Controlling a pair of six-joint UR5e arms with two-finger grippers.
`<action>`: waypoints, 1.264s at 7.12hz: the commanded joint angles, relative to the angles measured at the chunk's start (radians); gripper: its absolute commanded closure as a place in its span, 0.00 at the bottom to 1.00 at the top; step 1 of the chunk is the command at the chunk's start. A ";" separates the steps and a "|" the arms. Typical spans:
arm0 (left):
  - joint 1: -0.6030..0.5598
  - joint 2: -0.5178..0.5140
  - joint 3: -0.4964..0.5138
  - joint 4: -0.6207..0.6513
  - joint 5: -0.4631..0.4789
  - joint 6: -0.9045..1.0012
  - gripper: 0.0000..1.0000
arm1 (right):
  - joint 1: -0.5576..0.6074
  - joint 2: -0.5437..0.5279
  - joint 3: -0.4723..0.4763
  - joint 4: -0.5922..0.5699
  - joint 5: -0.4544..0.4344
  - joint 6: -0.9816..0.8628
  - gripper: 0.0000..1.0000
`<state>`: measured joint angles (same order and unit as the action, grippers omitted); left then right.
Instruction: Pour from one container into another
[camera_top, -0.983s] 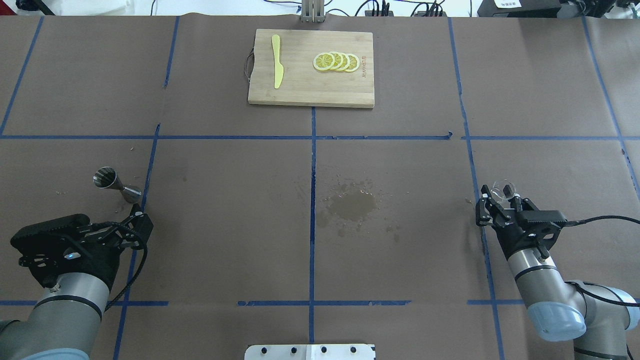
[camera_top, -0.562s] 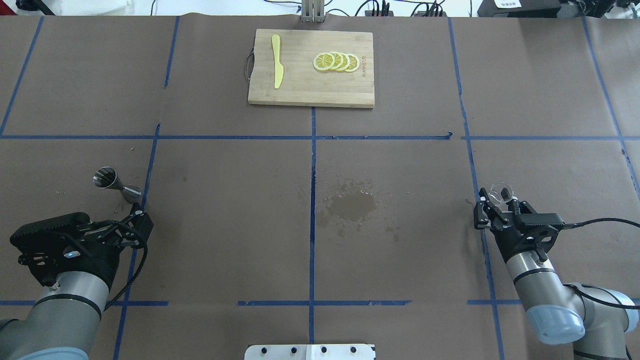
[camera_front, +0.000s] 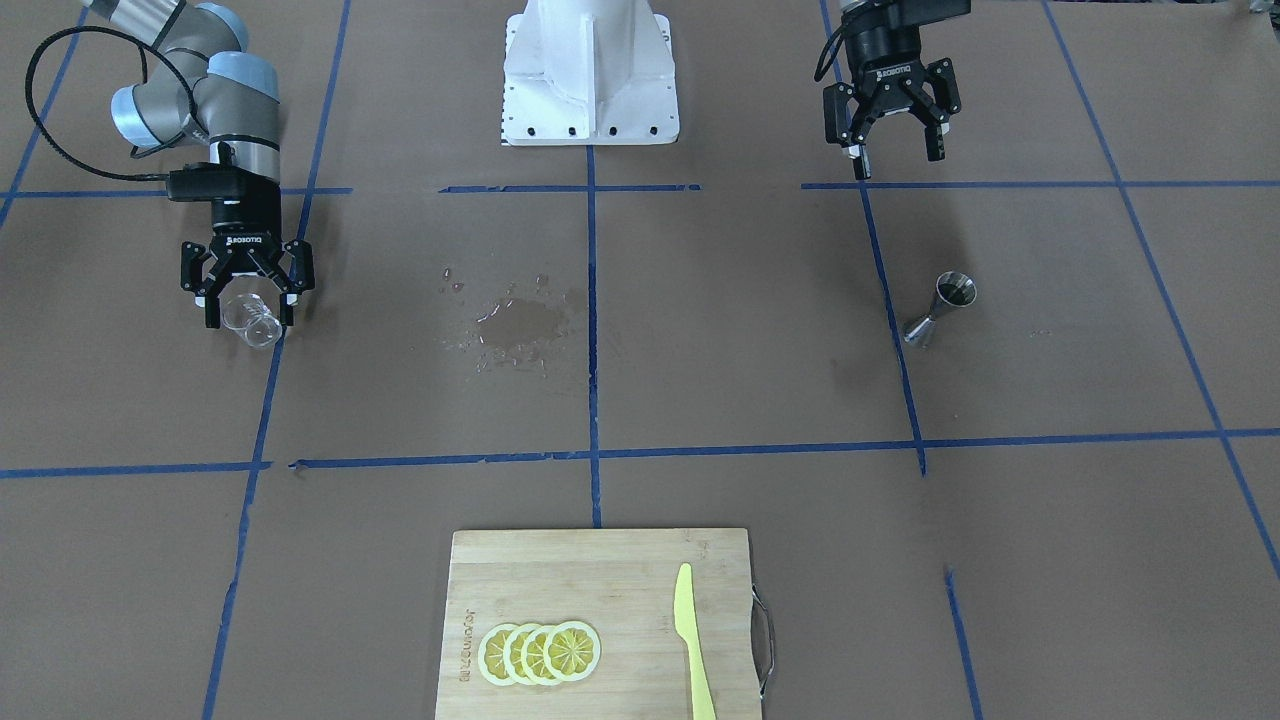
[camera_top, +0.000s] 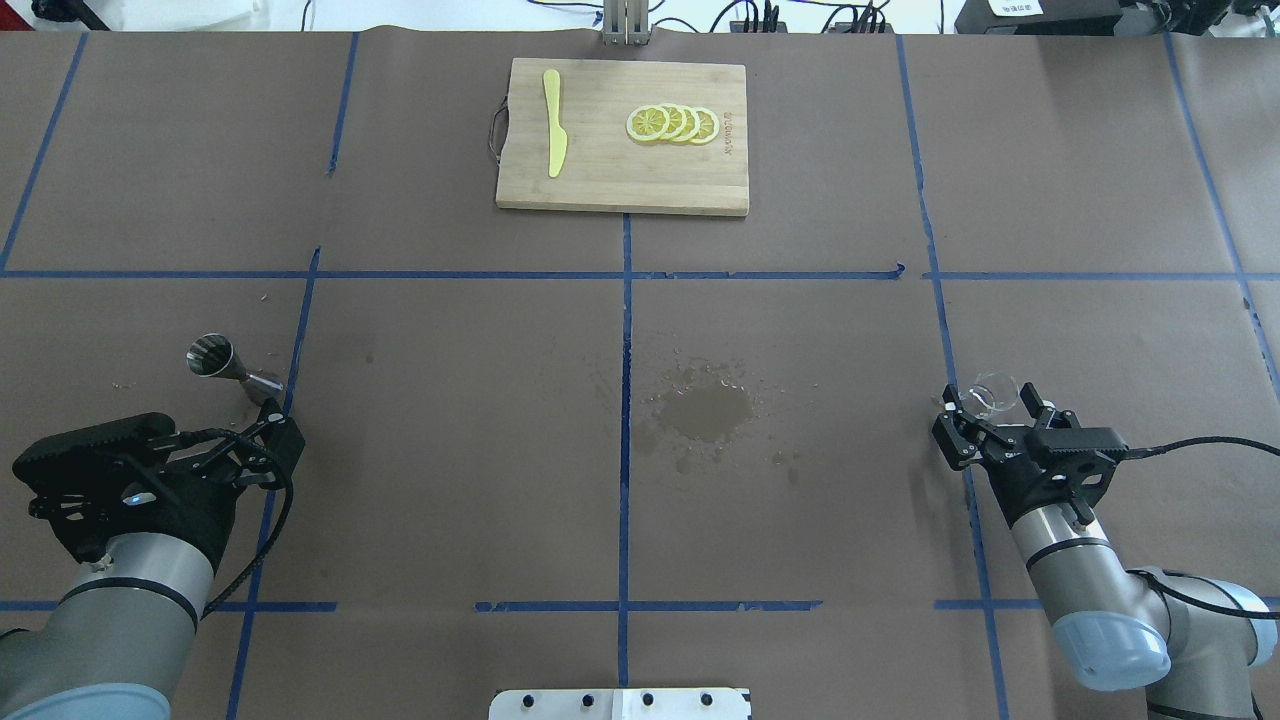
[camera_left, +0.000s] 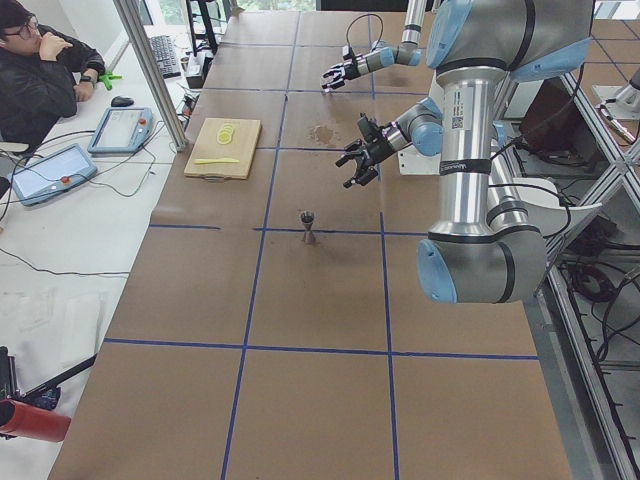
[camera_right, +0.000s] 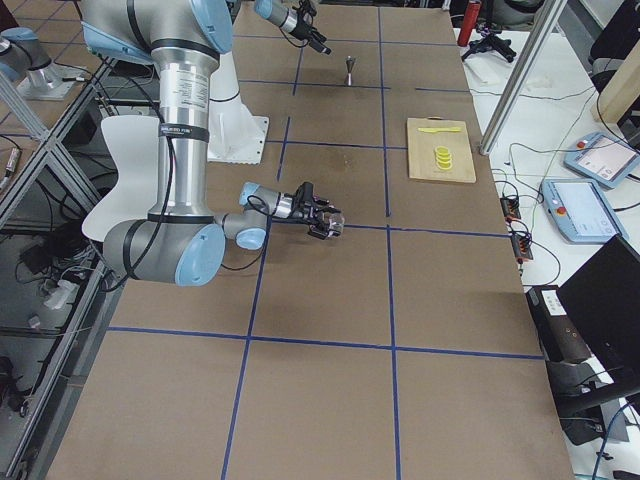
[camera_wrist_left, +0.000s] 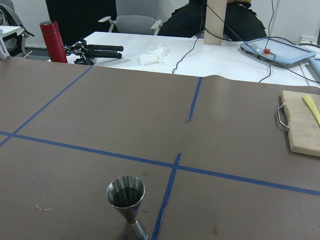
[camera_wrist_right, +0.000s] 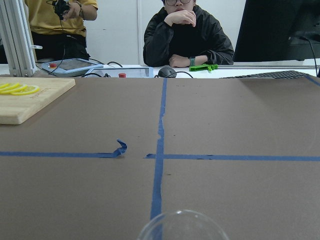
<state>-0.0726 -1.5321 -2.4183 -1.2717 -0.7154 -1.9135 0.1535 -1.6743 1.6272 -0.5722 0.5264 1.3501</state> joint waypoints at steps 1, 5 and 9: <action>-0.006 -0.009 -0.002 0.000 -0.003 0.016 0.00 | -0.003 -0.005 0.020 0.000 0.033 -0.005 0.00; -0.021 -0.040 -0.002 0.000 -0.030 0.047 0.00 | -0.006 -0.186 0.181 0.000 0.196 -0.008 0.00; -0.036 -0.083 -0.015 0.000 -0.099 0.118 0.00 | -0.017 -0.324 0.377 -0.008 0.471 -0.008 0.00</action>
<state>-0.0979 -1.5853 -2.4251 -1.2707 -0.7653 -1.8368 0.1355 -1.9287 1.9264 -0.5771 0.8864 1.3429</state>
